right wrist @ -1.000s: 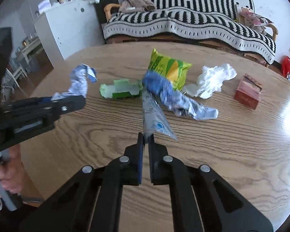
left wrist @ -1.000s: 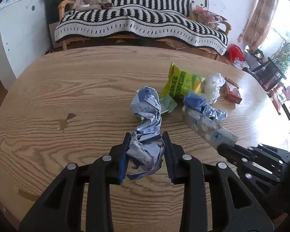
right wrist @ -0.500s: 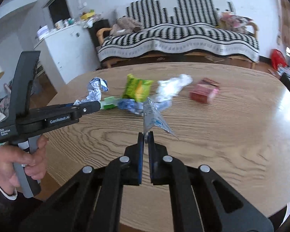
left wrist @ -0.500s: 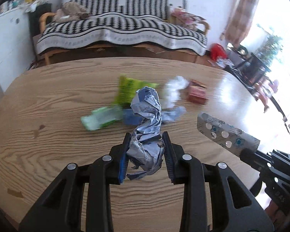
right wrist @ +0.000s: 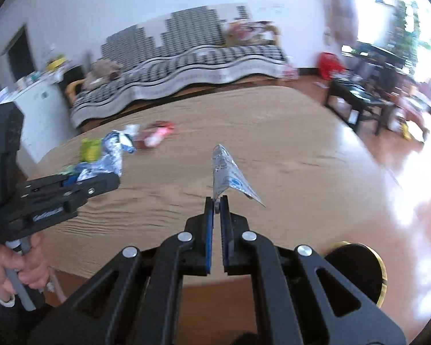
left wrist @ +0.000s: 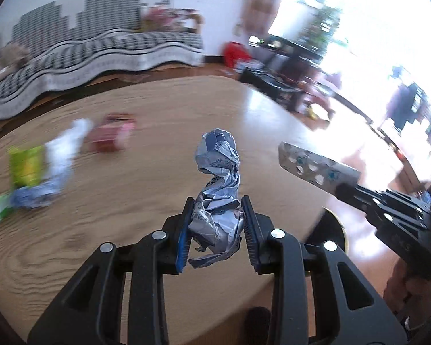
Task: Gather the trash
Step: 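Carry both wrappers to the black bin and open both tools over it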
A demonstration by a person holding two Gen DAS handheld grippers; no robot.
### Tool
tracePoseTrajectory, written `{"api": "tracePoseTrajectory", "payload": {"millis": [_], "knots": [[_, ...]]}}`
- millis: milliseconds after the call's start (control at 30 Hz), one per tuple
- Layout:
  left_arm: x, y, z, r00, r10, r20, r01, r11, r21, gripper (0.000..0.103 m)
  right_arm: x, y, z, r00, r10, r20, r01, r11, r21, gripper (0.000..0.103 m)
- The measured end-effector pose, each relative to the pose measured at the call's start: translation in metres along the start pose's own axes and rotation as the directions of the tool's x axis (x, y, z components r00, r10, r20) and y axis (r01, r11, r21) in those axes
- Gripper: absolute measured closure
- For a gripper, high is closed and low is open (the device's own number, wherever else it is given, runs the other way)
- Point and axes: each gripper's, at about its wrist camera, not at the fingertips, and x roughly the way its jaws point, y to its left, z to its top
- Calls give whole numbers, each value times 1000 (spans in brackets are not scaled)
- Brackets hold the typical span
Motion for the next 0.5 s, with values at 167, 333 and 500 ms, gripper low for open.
{"api": "tracePoseTrajectory", "payload": {"millis": [167,333,500], "knots": [[31,-81,-8,993,-110,-41,113,988,107,71,-28,-81,-22,994,-105,5,104,988,118,97],[59,-148,-20,972,-214,-95,229,954,191,71,-40,-144,-46,979,-200,-43,204,956,211,97],[86,-188,-34,952,-262,-157,293,928,232,71,-33,-181,-72,960,-248,-133,276,923,268,97]]}}
